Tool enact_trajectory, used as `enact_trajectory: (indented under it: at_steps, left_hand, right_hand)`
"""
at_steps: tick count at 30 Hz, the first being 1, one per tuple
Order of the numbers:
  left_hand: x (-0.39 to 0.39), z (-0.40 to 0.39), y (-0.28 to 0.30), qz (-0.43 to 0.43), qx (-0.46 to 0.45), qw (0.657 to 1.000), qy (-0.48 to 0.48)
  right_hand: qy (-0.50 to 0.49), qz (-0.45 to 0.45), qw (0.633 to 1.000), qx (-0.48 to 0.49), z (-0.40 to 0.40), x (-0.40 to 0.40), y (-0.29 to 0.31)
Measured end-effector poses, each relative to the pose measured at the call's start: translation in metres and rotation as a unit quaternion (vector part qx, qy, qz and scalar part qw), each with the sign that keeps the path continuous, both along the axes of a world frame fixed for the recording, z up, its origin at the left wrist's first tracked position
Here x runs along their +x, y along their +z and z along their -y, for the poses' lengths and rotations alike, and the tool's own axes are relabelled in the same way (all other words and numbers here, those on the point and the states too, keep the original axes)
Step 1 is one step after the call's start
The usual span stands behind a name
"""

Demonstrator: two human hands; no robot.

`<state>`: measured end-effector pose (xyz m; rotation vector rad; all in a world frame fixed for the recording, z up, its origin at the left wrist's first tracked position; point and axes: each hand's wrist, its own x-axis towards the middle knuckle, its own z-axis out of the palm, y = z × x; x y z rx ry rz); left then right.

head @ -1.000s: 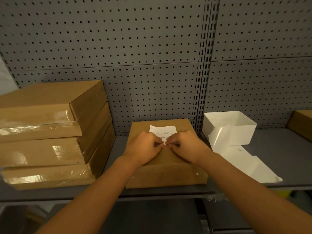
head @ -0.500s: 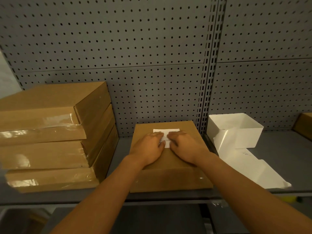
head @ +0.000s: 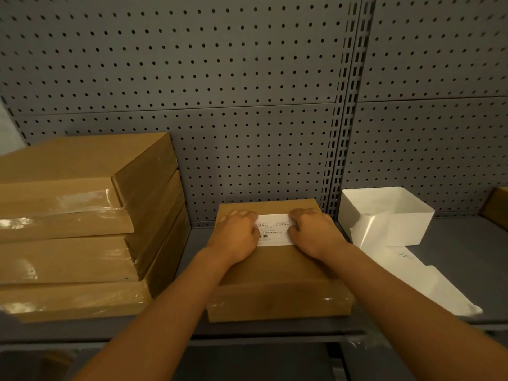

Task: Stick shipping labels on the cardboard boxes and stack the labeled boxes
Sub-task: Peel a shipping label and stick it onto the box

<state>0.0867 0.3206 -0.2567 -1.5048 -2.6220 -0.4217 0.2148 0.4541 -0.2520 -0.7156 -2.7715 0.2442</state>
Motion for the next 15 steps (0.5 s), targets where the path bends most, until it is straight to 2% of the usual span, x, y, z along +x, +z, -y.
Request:
enact_trajectory:
  at_steps: [4,9,11,13,15]
  left_hand:
    - [0.010,-0.008,-0.002,0.045,-0.001,0.997,-0.057]
    - [-0.004,0.002,0.000,-0.012,-0.017,1.000,0.011]
    - [-0.002,0.001,0.000,0.014,-0.008,1.000,-0.018]
    - [0.006,-0.004,-0.001,0.037,-0.002,0.998,-0.057]
    - [0.005,-0.003,-0.001,0.027,-0.003,0.998,-0.053]
  right_hand:
    - [0.080,0.000,0.996,-0.043,0.014,-0.017,-0.004]
    - [0.021,0.015,1.000,0.001,0.000,-0.006,0.002]
    - [0.029,-0.007,1.000,0.002,0.004,-0.010,0.001]
    - [0.075,-0.022,0.996,-0.037,0.015,-0.020,-0.003]
    - [0.086,-0.013,0.995,-0.051,0.016,-0.024,-0.008]
